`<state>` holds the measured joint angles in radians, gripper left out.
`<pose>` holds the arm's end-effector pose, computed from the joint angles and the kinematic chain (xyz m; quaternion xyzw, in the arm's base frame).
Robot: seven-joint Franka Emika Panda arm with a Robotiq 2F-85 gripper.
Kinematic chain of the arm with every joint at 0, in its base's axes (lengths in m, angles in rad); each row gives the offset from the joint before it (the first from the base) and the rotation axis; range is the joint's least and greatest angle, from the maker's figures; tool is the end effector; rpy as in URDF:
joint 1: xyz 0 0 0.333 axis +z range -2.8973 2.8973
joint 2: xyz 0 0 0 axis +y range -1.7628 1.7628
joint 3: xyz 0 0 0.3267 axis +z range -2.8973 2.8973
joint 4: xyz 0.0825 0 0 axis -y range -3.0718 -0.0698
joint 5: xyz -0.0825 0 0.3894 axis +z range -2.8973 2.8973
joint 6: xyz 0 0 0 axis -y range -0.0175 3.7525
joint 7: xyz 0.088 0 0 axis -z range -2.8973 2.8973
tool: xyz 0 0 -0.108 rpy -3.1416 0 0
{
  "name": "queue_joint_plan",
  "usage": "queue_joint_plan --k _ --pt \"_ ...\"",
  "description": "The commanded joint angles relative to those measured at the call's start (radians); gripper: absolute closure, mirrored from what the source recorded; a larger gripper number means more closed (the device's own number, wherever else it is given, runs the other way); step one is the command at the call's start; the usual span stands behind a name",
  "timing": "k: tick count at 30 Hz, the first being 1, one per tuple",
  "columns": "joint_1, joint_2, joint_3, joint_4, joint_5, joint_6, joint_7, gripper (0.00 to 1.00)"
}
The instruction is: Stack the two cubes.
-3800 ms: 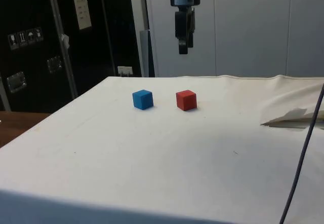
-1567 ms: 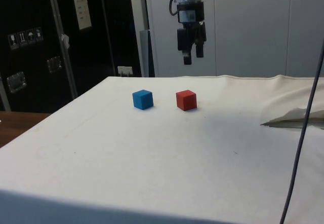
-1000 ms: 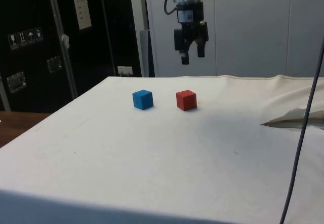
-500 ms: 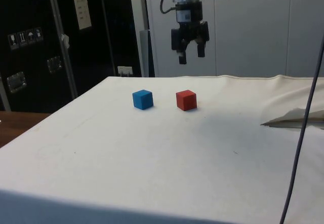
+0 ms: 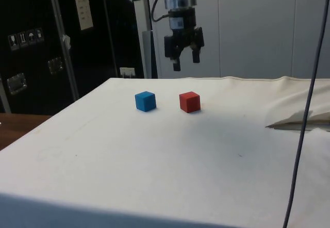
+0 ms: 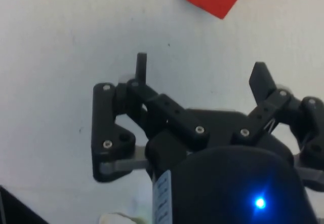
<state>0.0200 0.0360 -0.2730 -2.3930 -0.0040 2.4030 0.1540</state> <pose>0.4806 -0.1245 0.3062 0.9796 -0.2006 -0.0126 0.0056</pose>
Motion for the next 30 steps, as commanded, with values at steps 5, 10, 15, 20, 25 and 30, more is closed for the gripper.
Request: queue_joint_plan --k 5,10,15,20,25,30 --pt "0.001 0.053 0.009 0.029 0.008 0.017 0.044 0.0" --pt "0.001 0.067 0.009 0.028 0.007 0.026 0.073 0.0" --pt "0.0 0.088 0.009 0.03 0.007 0.034 0.116 0.0" --pt "-0.001 0.096 0.005 0.034 0.006 0.034 0.133 0.0" --pt "0.001 0.097 0.005 0.034 0.005 0.032 0.13 0.0" --pt "0.001 0.102 0.004 0.033 0.002 0.044 0.133 0.0"
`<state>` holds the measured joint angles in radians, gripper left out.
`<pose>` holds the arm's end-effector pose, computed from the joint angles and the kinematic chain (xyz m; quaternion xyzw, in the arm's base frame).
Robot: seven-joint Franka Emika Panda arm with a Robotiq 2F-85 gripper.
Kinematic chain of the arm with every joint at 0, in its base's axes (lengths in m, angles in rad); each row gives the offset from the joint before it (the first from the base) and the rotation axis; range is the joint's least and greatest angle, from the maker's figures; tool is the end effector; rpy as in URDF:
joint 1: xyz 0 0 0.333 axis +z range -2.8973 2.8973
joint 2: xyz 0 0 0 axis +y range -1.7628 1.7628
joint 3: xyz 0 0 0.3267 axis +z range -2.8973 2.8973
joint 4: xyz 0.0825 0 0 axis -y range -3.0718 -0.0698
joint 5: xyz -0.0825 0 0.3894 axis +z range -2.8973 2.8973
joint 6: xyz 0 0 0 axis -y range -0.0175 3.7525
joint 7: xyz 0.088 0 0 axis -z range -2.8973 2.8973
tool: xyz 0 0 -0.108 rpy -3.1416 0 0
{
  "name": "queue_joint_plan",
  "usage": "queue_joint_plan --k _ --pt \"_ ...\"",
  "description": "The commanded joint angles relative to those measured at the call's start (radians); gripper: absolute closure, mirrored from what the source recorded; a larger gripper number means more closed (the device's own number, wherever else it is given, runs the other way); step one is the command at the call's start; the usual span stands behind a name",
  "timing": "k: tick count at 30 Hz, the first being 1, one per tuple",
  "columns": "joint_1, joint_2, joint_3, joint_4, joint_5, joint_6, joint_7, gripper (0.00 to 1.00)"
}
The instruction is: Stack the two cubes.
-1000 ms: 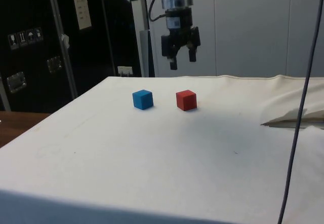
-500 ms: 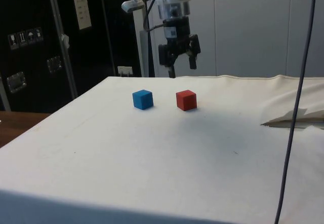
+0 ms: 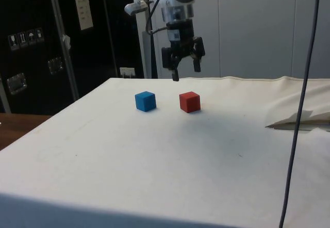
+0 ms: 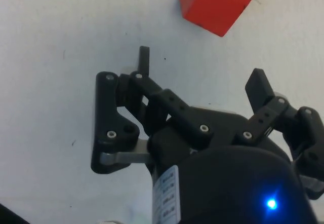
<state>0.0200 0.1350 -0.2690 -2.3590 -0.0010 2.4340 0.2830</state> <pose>0.4922 -0.1261 0.2742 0.9646 -0.2617 -0.0273 0.0187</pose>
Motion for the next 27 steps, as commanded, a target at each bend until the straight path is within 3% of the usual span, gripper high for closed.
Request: queue_joint_plan --k 1,7,8,14,25,27 --pt "0.001 0.008 -0.001 -0.003 -0.004 0.024 0.006 0.0" --pt "0.003 0.028 -0.005 -0.011 -0.019 0.081 0.02 0.0" --pt "0.0 0.028 0.0 -0.007 -0.004 0.063 0.005 0.0" --pt "0.004 0.04 -0.009 -0.02 -0.039 0.126 0.045 0.0" --pt "-0.002 0.042 -0.006 -0.027 -0.029 0.119 0.051 0.0" --pt "-0.005 0.062 -0.009 -0.026 -0.021 0.141 0.057 0.0"
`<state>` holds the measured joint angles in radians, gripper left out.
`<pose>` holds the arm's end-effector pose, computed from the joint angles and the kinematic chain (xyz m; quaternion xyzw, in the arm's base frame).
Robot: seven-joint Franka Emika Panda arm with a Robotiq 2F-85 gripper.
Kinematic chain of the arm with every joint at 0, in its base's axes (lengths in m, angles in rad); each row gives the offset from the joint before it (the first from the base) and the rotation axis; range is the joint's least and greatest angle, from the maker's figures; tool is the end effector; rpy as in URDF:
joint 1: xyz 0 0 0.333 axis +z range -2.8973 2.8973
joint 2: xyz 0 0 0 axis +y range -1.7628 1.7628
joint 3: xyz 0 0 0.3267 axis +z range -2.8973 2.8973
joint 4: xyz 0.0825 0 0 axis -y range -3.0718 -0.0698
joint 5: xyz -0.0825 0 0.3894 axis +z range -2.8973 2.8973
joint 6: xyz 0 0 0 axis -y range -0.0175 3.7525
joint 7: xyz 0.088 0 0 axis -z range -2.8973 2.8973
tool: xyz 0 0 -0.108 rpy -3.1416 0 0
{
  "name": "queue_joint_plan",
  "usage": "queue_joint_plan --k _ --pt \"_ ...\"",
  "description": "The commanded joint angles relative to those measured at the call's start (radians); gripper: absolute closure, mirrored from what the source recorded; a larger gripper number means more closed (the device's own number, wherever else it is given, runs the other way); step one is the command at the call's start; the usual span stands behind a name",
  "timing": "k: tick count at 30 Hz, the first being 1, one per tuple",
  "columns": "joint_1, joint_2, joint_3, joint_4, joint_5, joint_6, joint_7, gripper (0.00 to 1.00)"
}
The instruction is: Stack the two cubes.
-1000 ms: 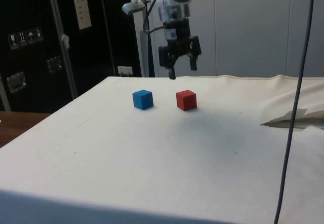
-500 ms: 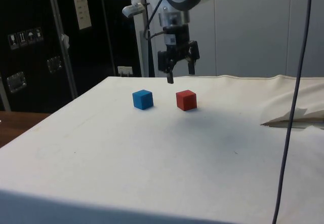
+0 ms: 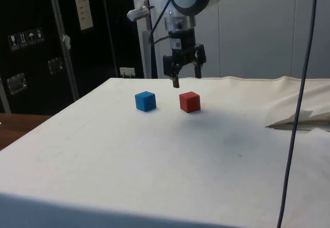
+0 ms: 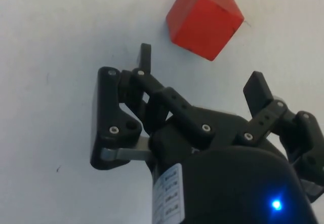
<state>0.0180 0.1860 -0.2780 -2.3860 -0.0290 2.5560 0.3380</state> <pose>0.4904 -0.1320 0.2496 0.9592 -0.2807 -0.0034 0.0335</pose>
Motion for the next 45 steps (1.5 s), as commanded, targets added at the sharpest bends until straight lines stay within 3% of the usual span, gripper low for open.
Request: queue_joint_plan --k 1,23,45 --pt "-0.003 0.017 -0.001 0.001 0.008 0.023 0.004 0.0" --pt "-0.007 0.134 -0.003 0.027 0.028 0.105 0.101 0.0" --pt "-0.004 0.154 -0.009 0.013 0.024 0.135 0.159 0.01"
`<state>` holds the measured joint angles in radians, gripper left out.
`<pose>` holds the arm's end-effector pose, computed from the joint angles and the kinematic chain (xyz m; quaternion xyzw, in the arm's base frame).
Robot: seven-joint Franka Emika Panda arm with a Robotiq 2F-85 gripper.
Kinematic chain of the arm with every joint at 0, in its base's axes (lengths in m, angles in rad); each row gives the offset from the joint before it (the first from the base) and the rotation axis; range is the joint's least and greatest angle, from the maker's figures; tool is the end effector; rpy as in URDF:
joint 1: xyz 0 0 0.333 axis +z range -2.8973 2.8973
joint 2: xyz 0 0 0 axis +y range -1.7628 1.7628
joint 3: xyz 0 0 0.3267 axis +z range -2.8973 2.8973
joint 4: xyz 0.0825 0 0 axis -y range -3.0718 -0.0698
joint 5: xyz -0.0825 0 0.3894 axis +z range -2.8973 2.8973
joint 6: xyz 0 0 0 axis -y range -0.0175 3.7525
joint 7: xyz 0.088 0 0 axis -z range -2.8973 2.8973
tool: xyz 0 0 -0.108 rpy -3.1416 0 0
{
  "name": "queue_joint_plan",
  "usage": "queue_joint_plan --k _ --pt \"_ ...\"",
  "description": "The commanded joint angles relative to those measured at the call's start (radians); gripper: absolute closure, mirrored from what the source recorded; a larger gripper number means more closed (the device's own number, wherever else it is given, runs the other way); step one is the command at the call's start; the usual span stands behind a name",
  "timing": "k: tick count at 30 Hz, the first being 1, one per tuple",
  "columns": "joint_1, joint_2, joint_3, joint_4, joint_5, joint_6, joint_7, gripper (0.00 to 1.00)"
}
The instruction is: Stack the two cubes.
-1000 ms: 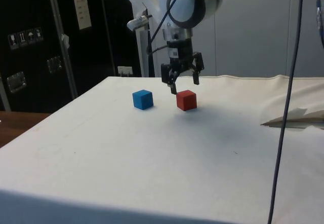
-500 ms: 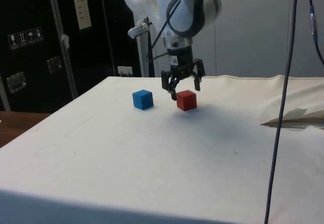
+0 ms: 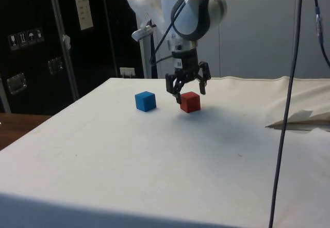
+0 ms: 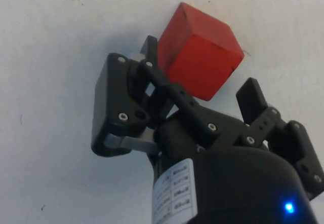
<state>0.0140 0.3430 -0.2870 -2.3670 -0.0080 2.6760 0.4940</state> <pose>0.4914 -0.1431 0.1901 0.9302 -0.3634 -0.0047 0.0503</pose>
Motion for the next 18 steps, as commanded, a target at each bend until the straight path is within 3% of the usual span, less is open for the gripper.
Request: queue_joint_plan --k 1,3,4,7,8,9,10,18 --pt "0.001 -0.003 0.0 -0.006 0.003 0.014 0.003 0.08" --pt "0.001 -0.003 0.0 -0.006 0.003 0.014 0.005 0.28" --pt "0.001 -0.003 0.0 -0.006 0.003 0.013 0.006 0.56" --pt "0.0 0.0 0.0 0.0 0.0 0.0 0.004 0.88" --pt "0.001 -0.003 0.0 -0.006 0.002 0.013 0.007 0.88" --pt "0.001 -0.003 0.0 -0.006 0.002 0.013 0.007 0.97" --pt "0.001 -0.003 0.0 -0.006 0.002 0.013 0.007 1.0" --pt "0.001 -0.005 -0.001 -0.005 0.001 0.008 0.008 1.0"
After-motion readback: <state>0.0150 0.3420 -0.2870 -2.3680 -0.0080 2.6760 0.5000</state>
